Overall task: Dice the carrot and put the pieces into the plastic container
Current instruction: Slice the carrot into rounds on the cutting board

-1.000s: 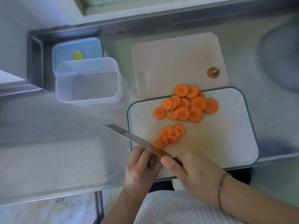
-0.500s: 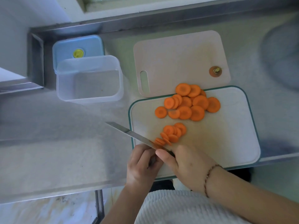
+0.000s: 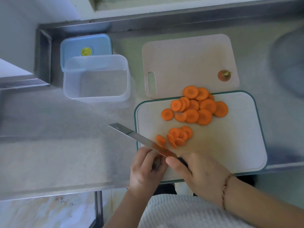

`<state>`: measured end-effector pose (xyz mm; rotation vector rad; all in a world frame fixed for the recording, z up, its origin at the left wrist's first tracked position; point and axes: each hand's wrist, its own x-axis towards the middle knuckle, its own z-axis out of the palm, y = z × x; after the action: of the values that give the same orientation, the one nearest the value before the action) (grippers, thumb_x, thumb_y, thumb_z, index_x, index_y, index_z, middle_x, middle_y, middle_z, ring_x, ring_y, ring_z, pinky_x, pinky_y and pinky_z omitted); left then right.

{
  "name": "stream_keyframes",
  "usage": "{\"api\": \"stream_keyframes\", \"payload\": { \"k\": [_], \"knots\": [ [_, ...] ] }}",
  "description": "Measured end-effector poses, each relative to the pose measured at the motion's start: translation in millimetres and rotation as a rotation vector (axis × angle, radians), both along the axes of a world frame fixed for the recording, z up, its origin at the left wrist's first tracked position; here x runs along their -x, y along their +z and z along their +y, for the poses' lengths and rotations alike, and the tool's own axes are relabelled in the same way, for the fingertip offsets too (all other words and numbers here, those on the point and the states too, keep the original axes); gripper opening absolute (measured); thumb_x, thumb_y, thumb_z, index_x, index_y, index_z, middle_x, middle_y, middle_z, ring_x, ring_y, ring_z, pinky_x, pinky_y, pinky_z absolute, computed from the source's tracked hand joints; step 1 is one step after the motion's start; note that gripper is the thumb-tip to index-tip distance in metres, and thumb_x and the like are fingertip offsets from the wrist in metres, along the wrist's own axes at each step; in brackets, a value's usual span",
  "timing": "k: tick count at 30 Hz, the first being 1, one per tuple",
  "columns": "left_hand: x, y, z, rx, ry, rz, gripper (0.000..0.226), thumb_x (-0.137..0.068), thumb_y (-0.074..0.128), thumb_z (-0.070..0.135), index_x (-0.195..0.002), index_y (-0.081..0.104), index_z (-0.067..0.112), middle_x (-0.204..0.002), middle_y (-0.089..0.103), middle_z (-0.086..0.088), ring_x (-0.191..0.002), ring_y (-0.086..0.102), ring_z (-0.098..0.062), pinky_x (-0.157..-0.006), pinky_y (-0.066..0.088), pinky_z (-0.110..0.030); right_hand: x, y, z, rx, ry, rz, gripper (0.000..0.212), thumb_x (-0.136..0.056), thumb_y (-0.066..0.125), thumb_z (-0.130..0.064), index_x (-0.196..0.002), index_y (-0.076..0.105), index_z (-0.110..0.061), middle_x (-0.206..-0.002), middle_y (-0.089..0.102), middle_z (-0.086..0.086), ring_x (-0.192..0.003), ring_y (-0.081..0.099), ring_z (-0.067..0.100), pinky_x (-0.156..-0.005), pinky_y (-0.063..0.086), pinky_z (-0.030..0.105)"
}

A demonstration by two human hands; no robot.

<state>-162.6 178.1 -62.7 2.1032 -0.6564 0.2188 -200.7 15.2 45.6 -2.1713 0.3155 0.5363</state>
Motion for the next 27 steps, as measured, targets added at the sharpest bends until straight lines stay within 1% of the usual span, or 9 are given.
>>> {"api": "stream_keyframes", "payload": {
  "k": [3, 8, 11, 13, 17, 19, 21, 24, 27],
  "knots": [
    [0.4, 0.5, 1.1, -0.016, 0.008, 0.011, 0.024, -0.071, 0.079, -0.007, -0.076, 0.063, 0.009, -0.079, 0.044, 0.008, -0.060, 0.041, -0.012, -0.067, 0.031, -0.005, 8.7, -3.0, -1.5, 0.076, 0.036, 0.060, 0.063, -0.086, 0.021, -0.074, -0.056, 0.038, -0.022, -0.047, 0.042, -0.004, -0.047, 0.043, 0.010, -0.048, 0.035, 0.022],
    [-0.2, 2.4, 0.1, -0.023, 0.045, 0.016, 0.022, -0.083, 0.064, 0.001, -0.063, 0.057, 0.006, -0.070, 0.038, 0.004, -0.056, 0.034, -0.015, -0.059, 0.026, -0.008, 10.9, -4.9, 2.2, 0.073, 0.023, 0.089, 0.070, -0.081, 0.015, -0.080, -0.057, 0.041, -0.019, -0.050, 0.047, -0.001, -0.050, 0.048, 0.013, -0.052, 0.041, 0.028],
    [-1.2, 3.9, -1.6, -0.022, 0.050, 0.013, 0.029, -0.084, 0.065, 0.004, -0.056, 0.057, 0.001, -0.062, 0.042, -0.002, -0.057, 0.034, -0.013, -0.056, 0.027, -0.009, 11.0, -5.3, 1.9, 0.074, 0.020, 0.101, 0.073, -0.080, 0.011, -0.083, -0.058, 0.042, -0.020, -0.051, 0.048, 0.000, -0.050, 0.049, 0.013, -0.052, 0.043, 0.029],
    [-1.3, 3.5, -1.6, -0.016, 0.046, 0.001, 0.029, -0.082, 0.066, 0.001, -0.055, 0.057, 0.000, -0.066, 0.041, 0.000, -0.057, 0.034, -0.013, -0.055, 0.028, -0.011, 10.2, -5.7, 1.8, 0.080, 0.022, 0.108, 0.074, -0.080, 0.011, -0.082, -0.059, 0.043, -0.020, -0.051, 0.048, 0.000, -0.050, 0.049, 0.013, -0.053, 0.044, 0.030],
    [-0.2, 1.4, -1.9, 0.022, 0.049, 0.010, 0.032, -0.090, 0.060, 0.006, -0.059, 0.056, 0.003, -0.072, 0.036, 0.006, -0.057, 0.034, -0.014, -0.055, 0.027, -0.011, 10.1, -6.2, 2.3, 0.073, 0.020, 0.099, 0.072, -0.080, 0.011, -0.083, -0.057, 0.040, -0.021, -0.049, 0.044, -0.002, -0.049, 0.047, 0.013, -0.050, 0.041, 0.029],
    [0.0, -0.8, -0.7, 0.021, 0.039, 0.023, 0.023, -0.080, 0.068, -0.004, -0.066, 0.056, 0.009, -0.073, 0.038, 0.006, -0.055, 0.036, -0.016, -0.054, 0.028, -0.012, 10.5, -6.3, 1.9, 0.073, 0.016, 0.094, 0.072, -0.080, 0.011, -0.083, -0.056, 0.040, -0.022, -0.048, 0.044, -0.002, -0.048, 0.047, 0.013, -0.051, 0.043, 0.032],
    [-0.1, -2.8, 0.6, 0.021, 0.027, 0.025, 0.033, -0.071, 0.075, -0.010, -0.074, 0.053, 0.016, -0.074, 0.039, 0.006, -0.057, 0.037, -0.014, -0.058, 0.028, -0.008, 11.1, -6.2, 0.9, 0.067, 0.008, 0.101, 0.072, -0.082, 0.012, -0.083, -0.055, 0.039, -0.022, -0.047, 0.044, -0.003, -0.048, 0.047, 0.013, -0.052, 0.044, 0.034],
    [0.0, -3.5, 2.1, 0.033, -0.009, 0.025, 0.039, -0.069, 0.079, -0.011, -0.077, 0.054, 0.018, -0.077, 0.042, 0.007, -0.060, 0.038, -0.010, -0.064, 0.029, -0.005, 11.1, -5.7, 0.4, 0.056, -0.004, 0.113, 0.072, -0.081, 0.012, -0.083, -0.055, 0.039, -0.021, -0.047, 0.043, -0.002, -0.048, 0.047, 0.014, -0.053, 0.045, 0.036],
    [0.0, -4.0, 1.2, 0.034, -0.006, 0.018, 0.036, -0.071, 0.079, -0.007, -0.079, 0.055, 0.018, -0.080, 0.045, 0.008, -0.066, 0.038, -0.002, -0.067, 0.031, -0.002, 9.3, -5.0, 1.5, 0.052, -0.002, 0.145, 0.073, -0.082, 0.013, -0.081, -0.056, 0.040, -0.018, -0.048, 0.044, 0.000, -0.050, 0.048, 0.016, -0.055, 0.045, 0.036]
  ]
}}
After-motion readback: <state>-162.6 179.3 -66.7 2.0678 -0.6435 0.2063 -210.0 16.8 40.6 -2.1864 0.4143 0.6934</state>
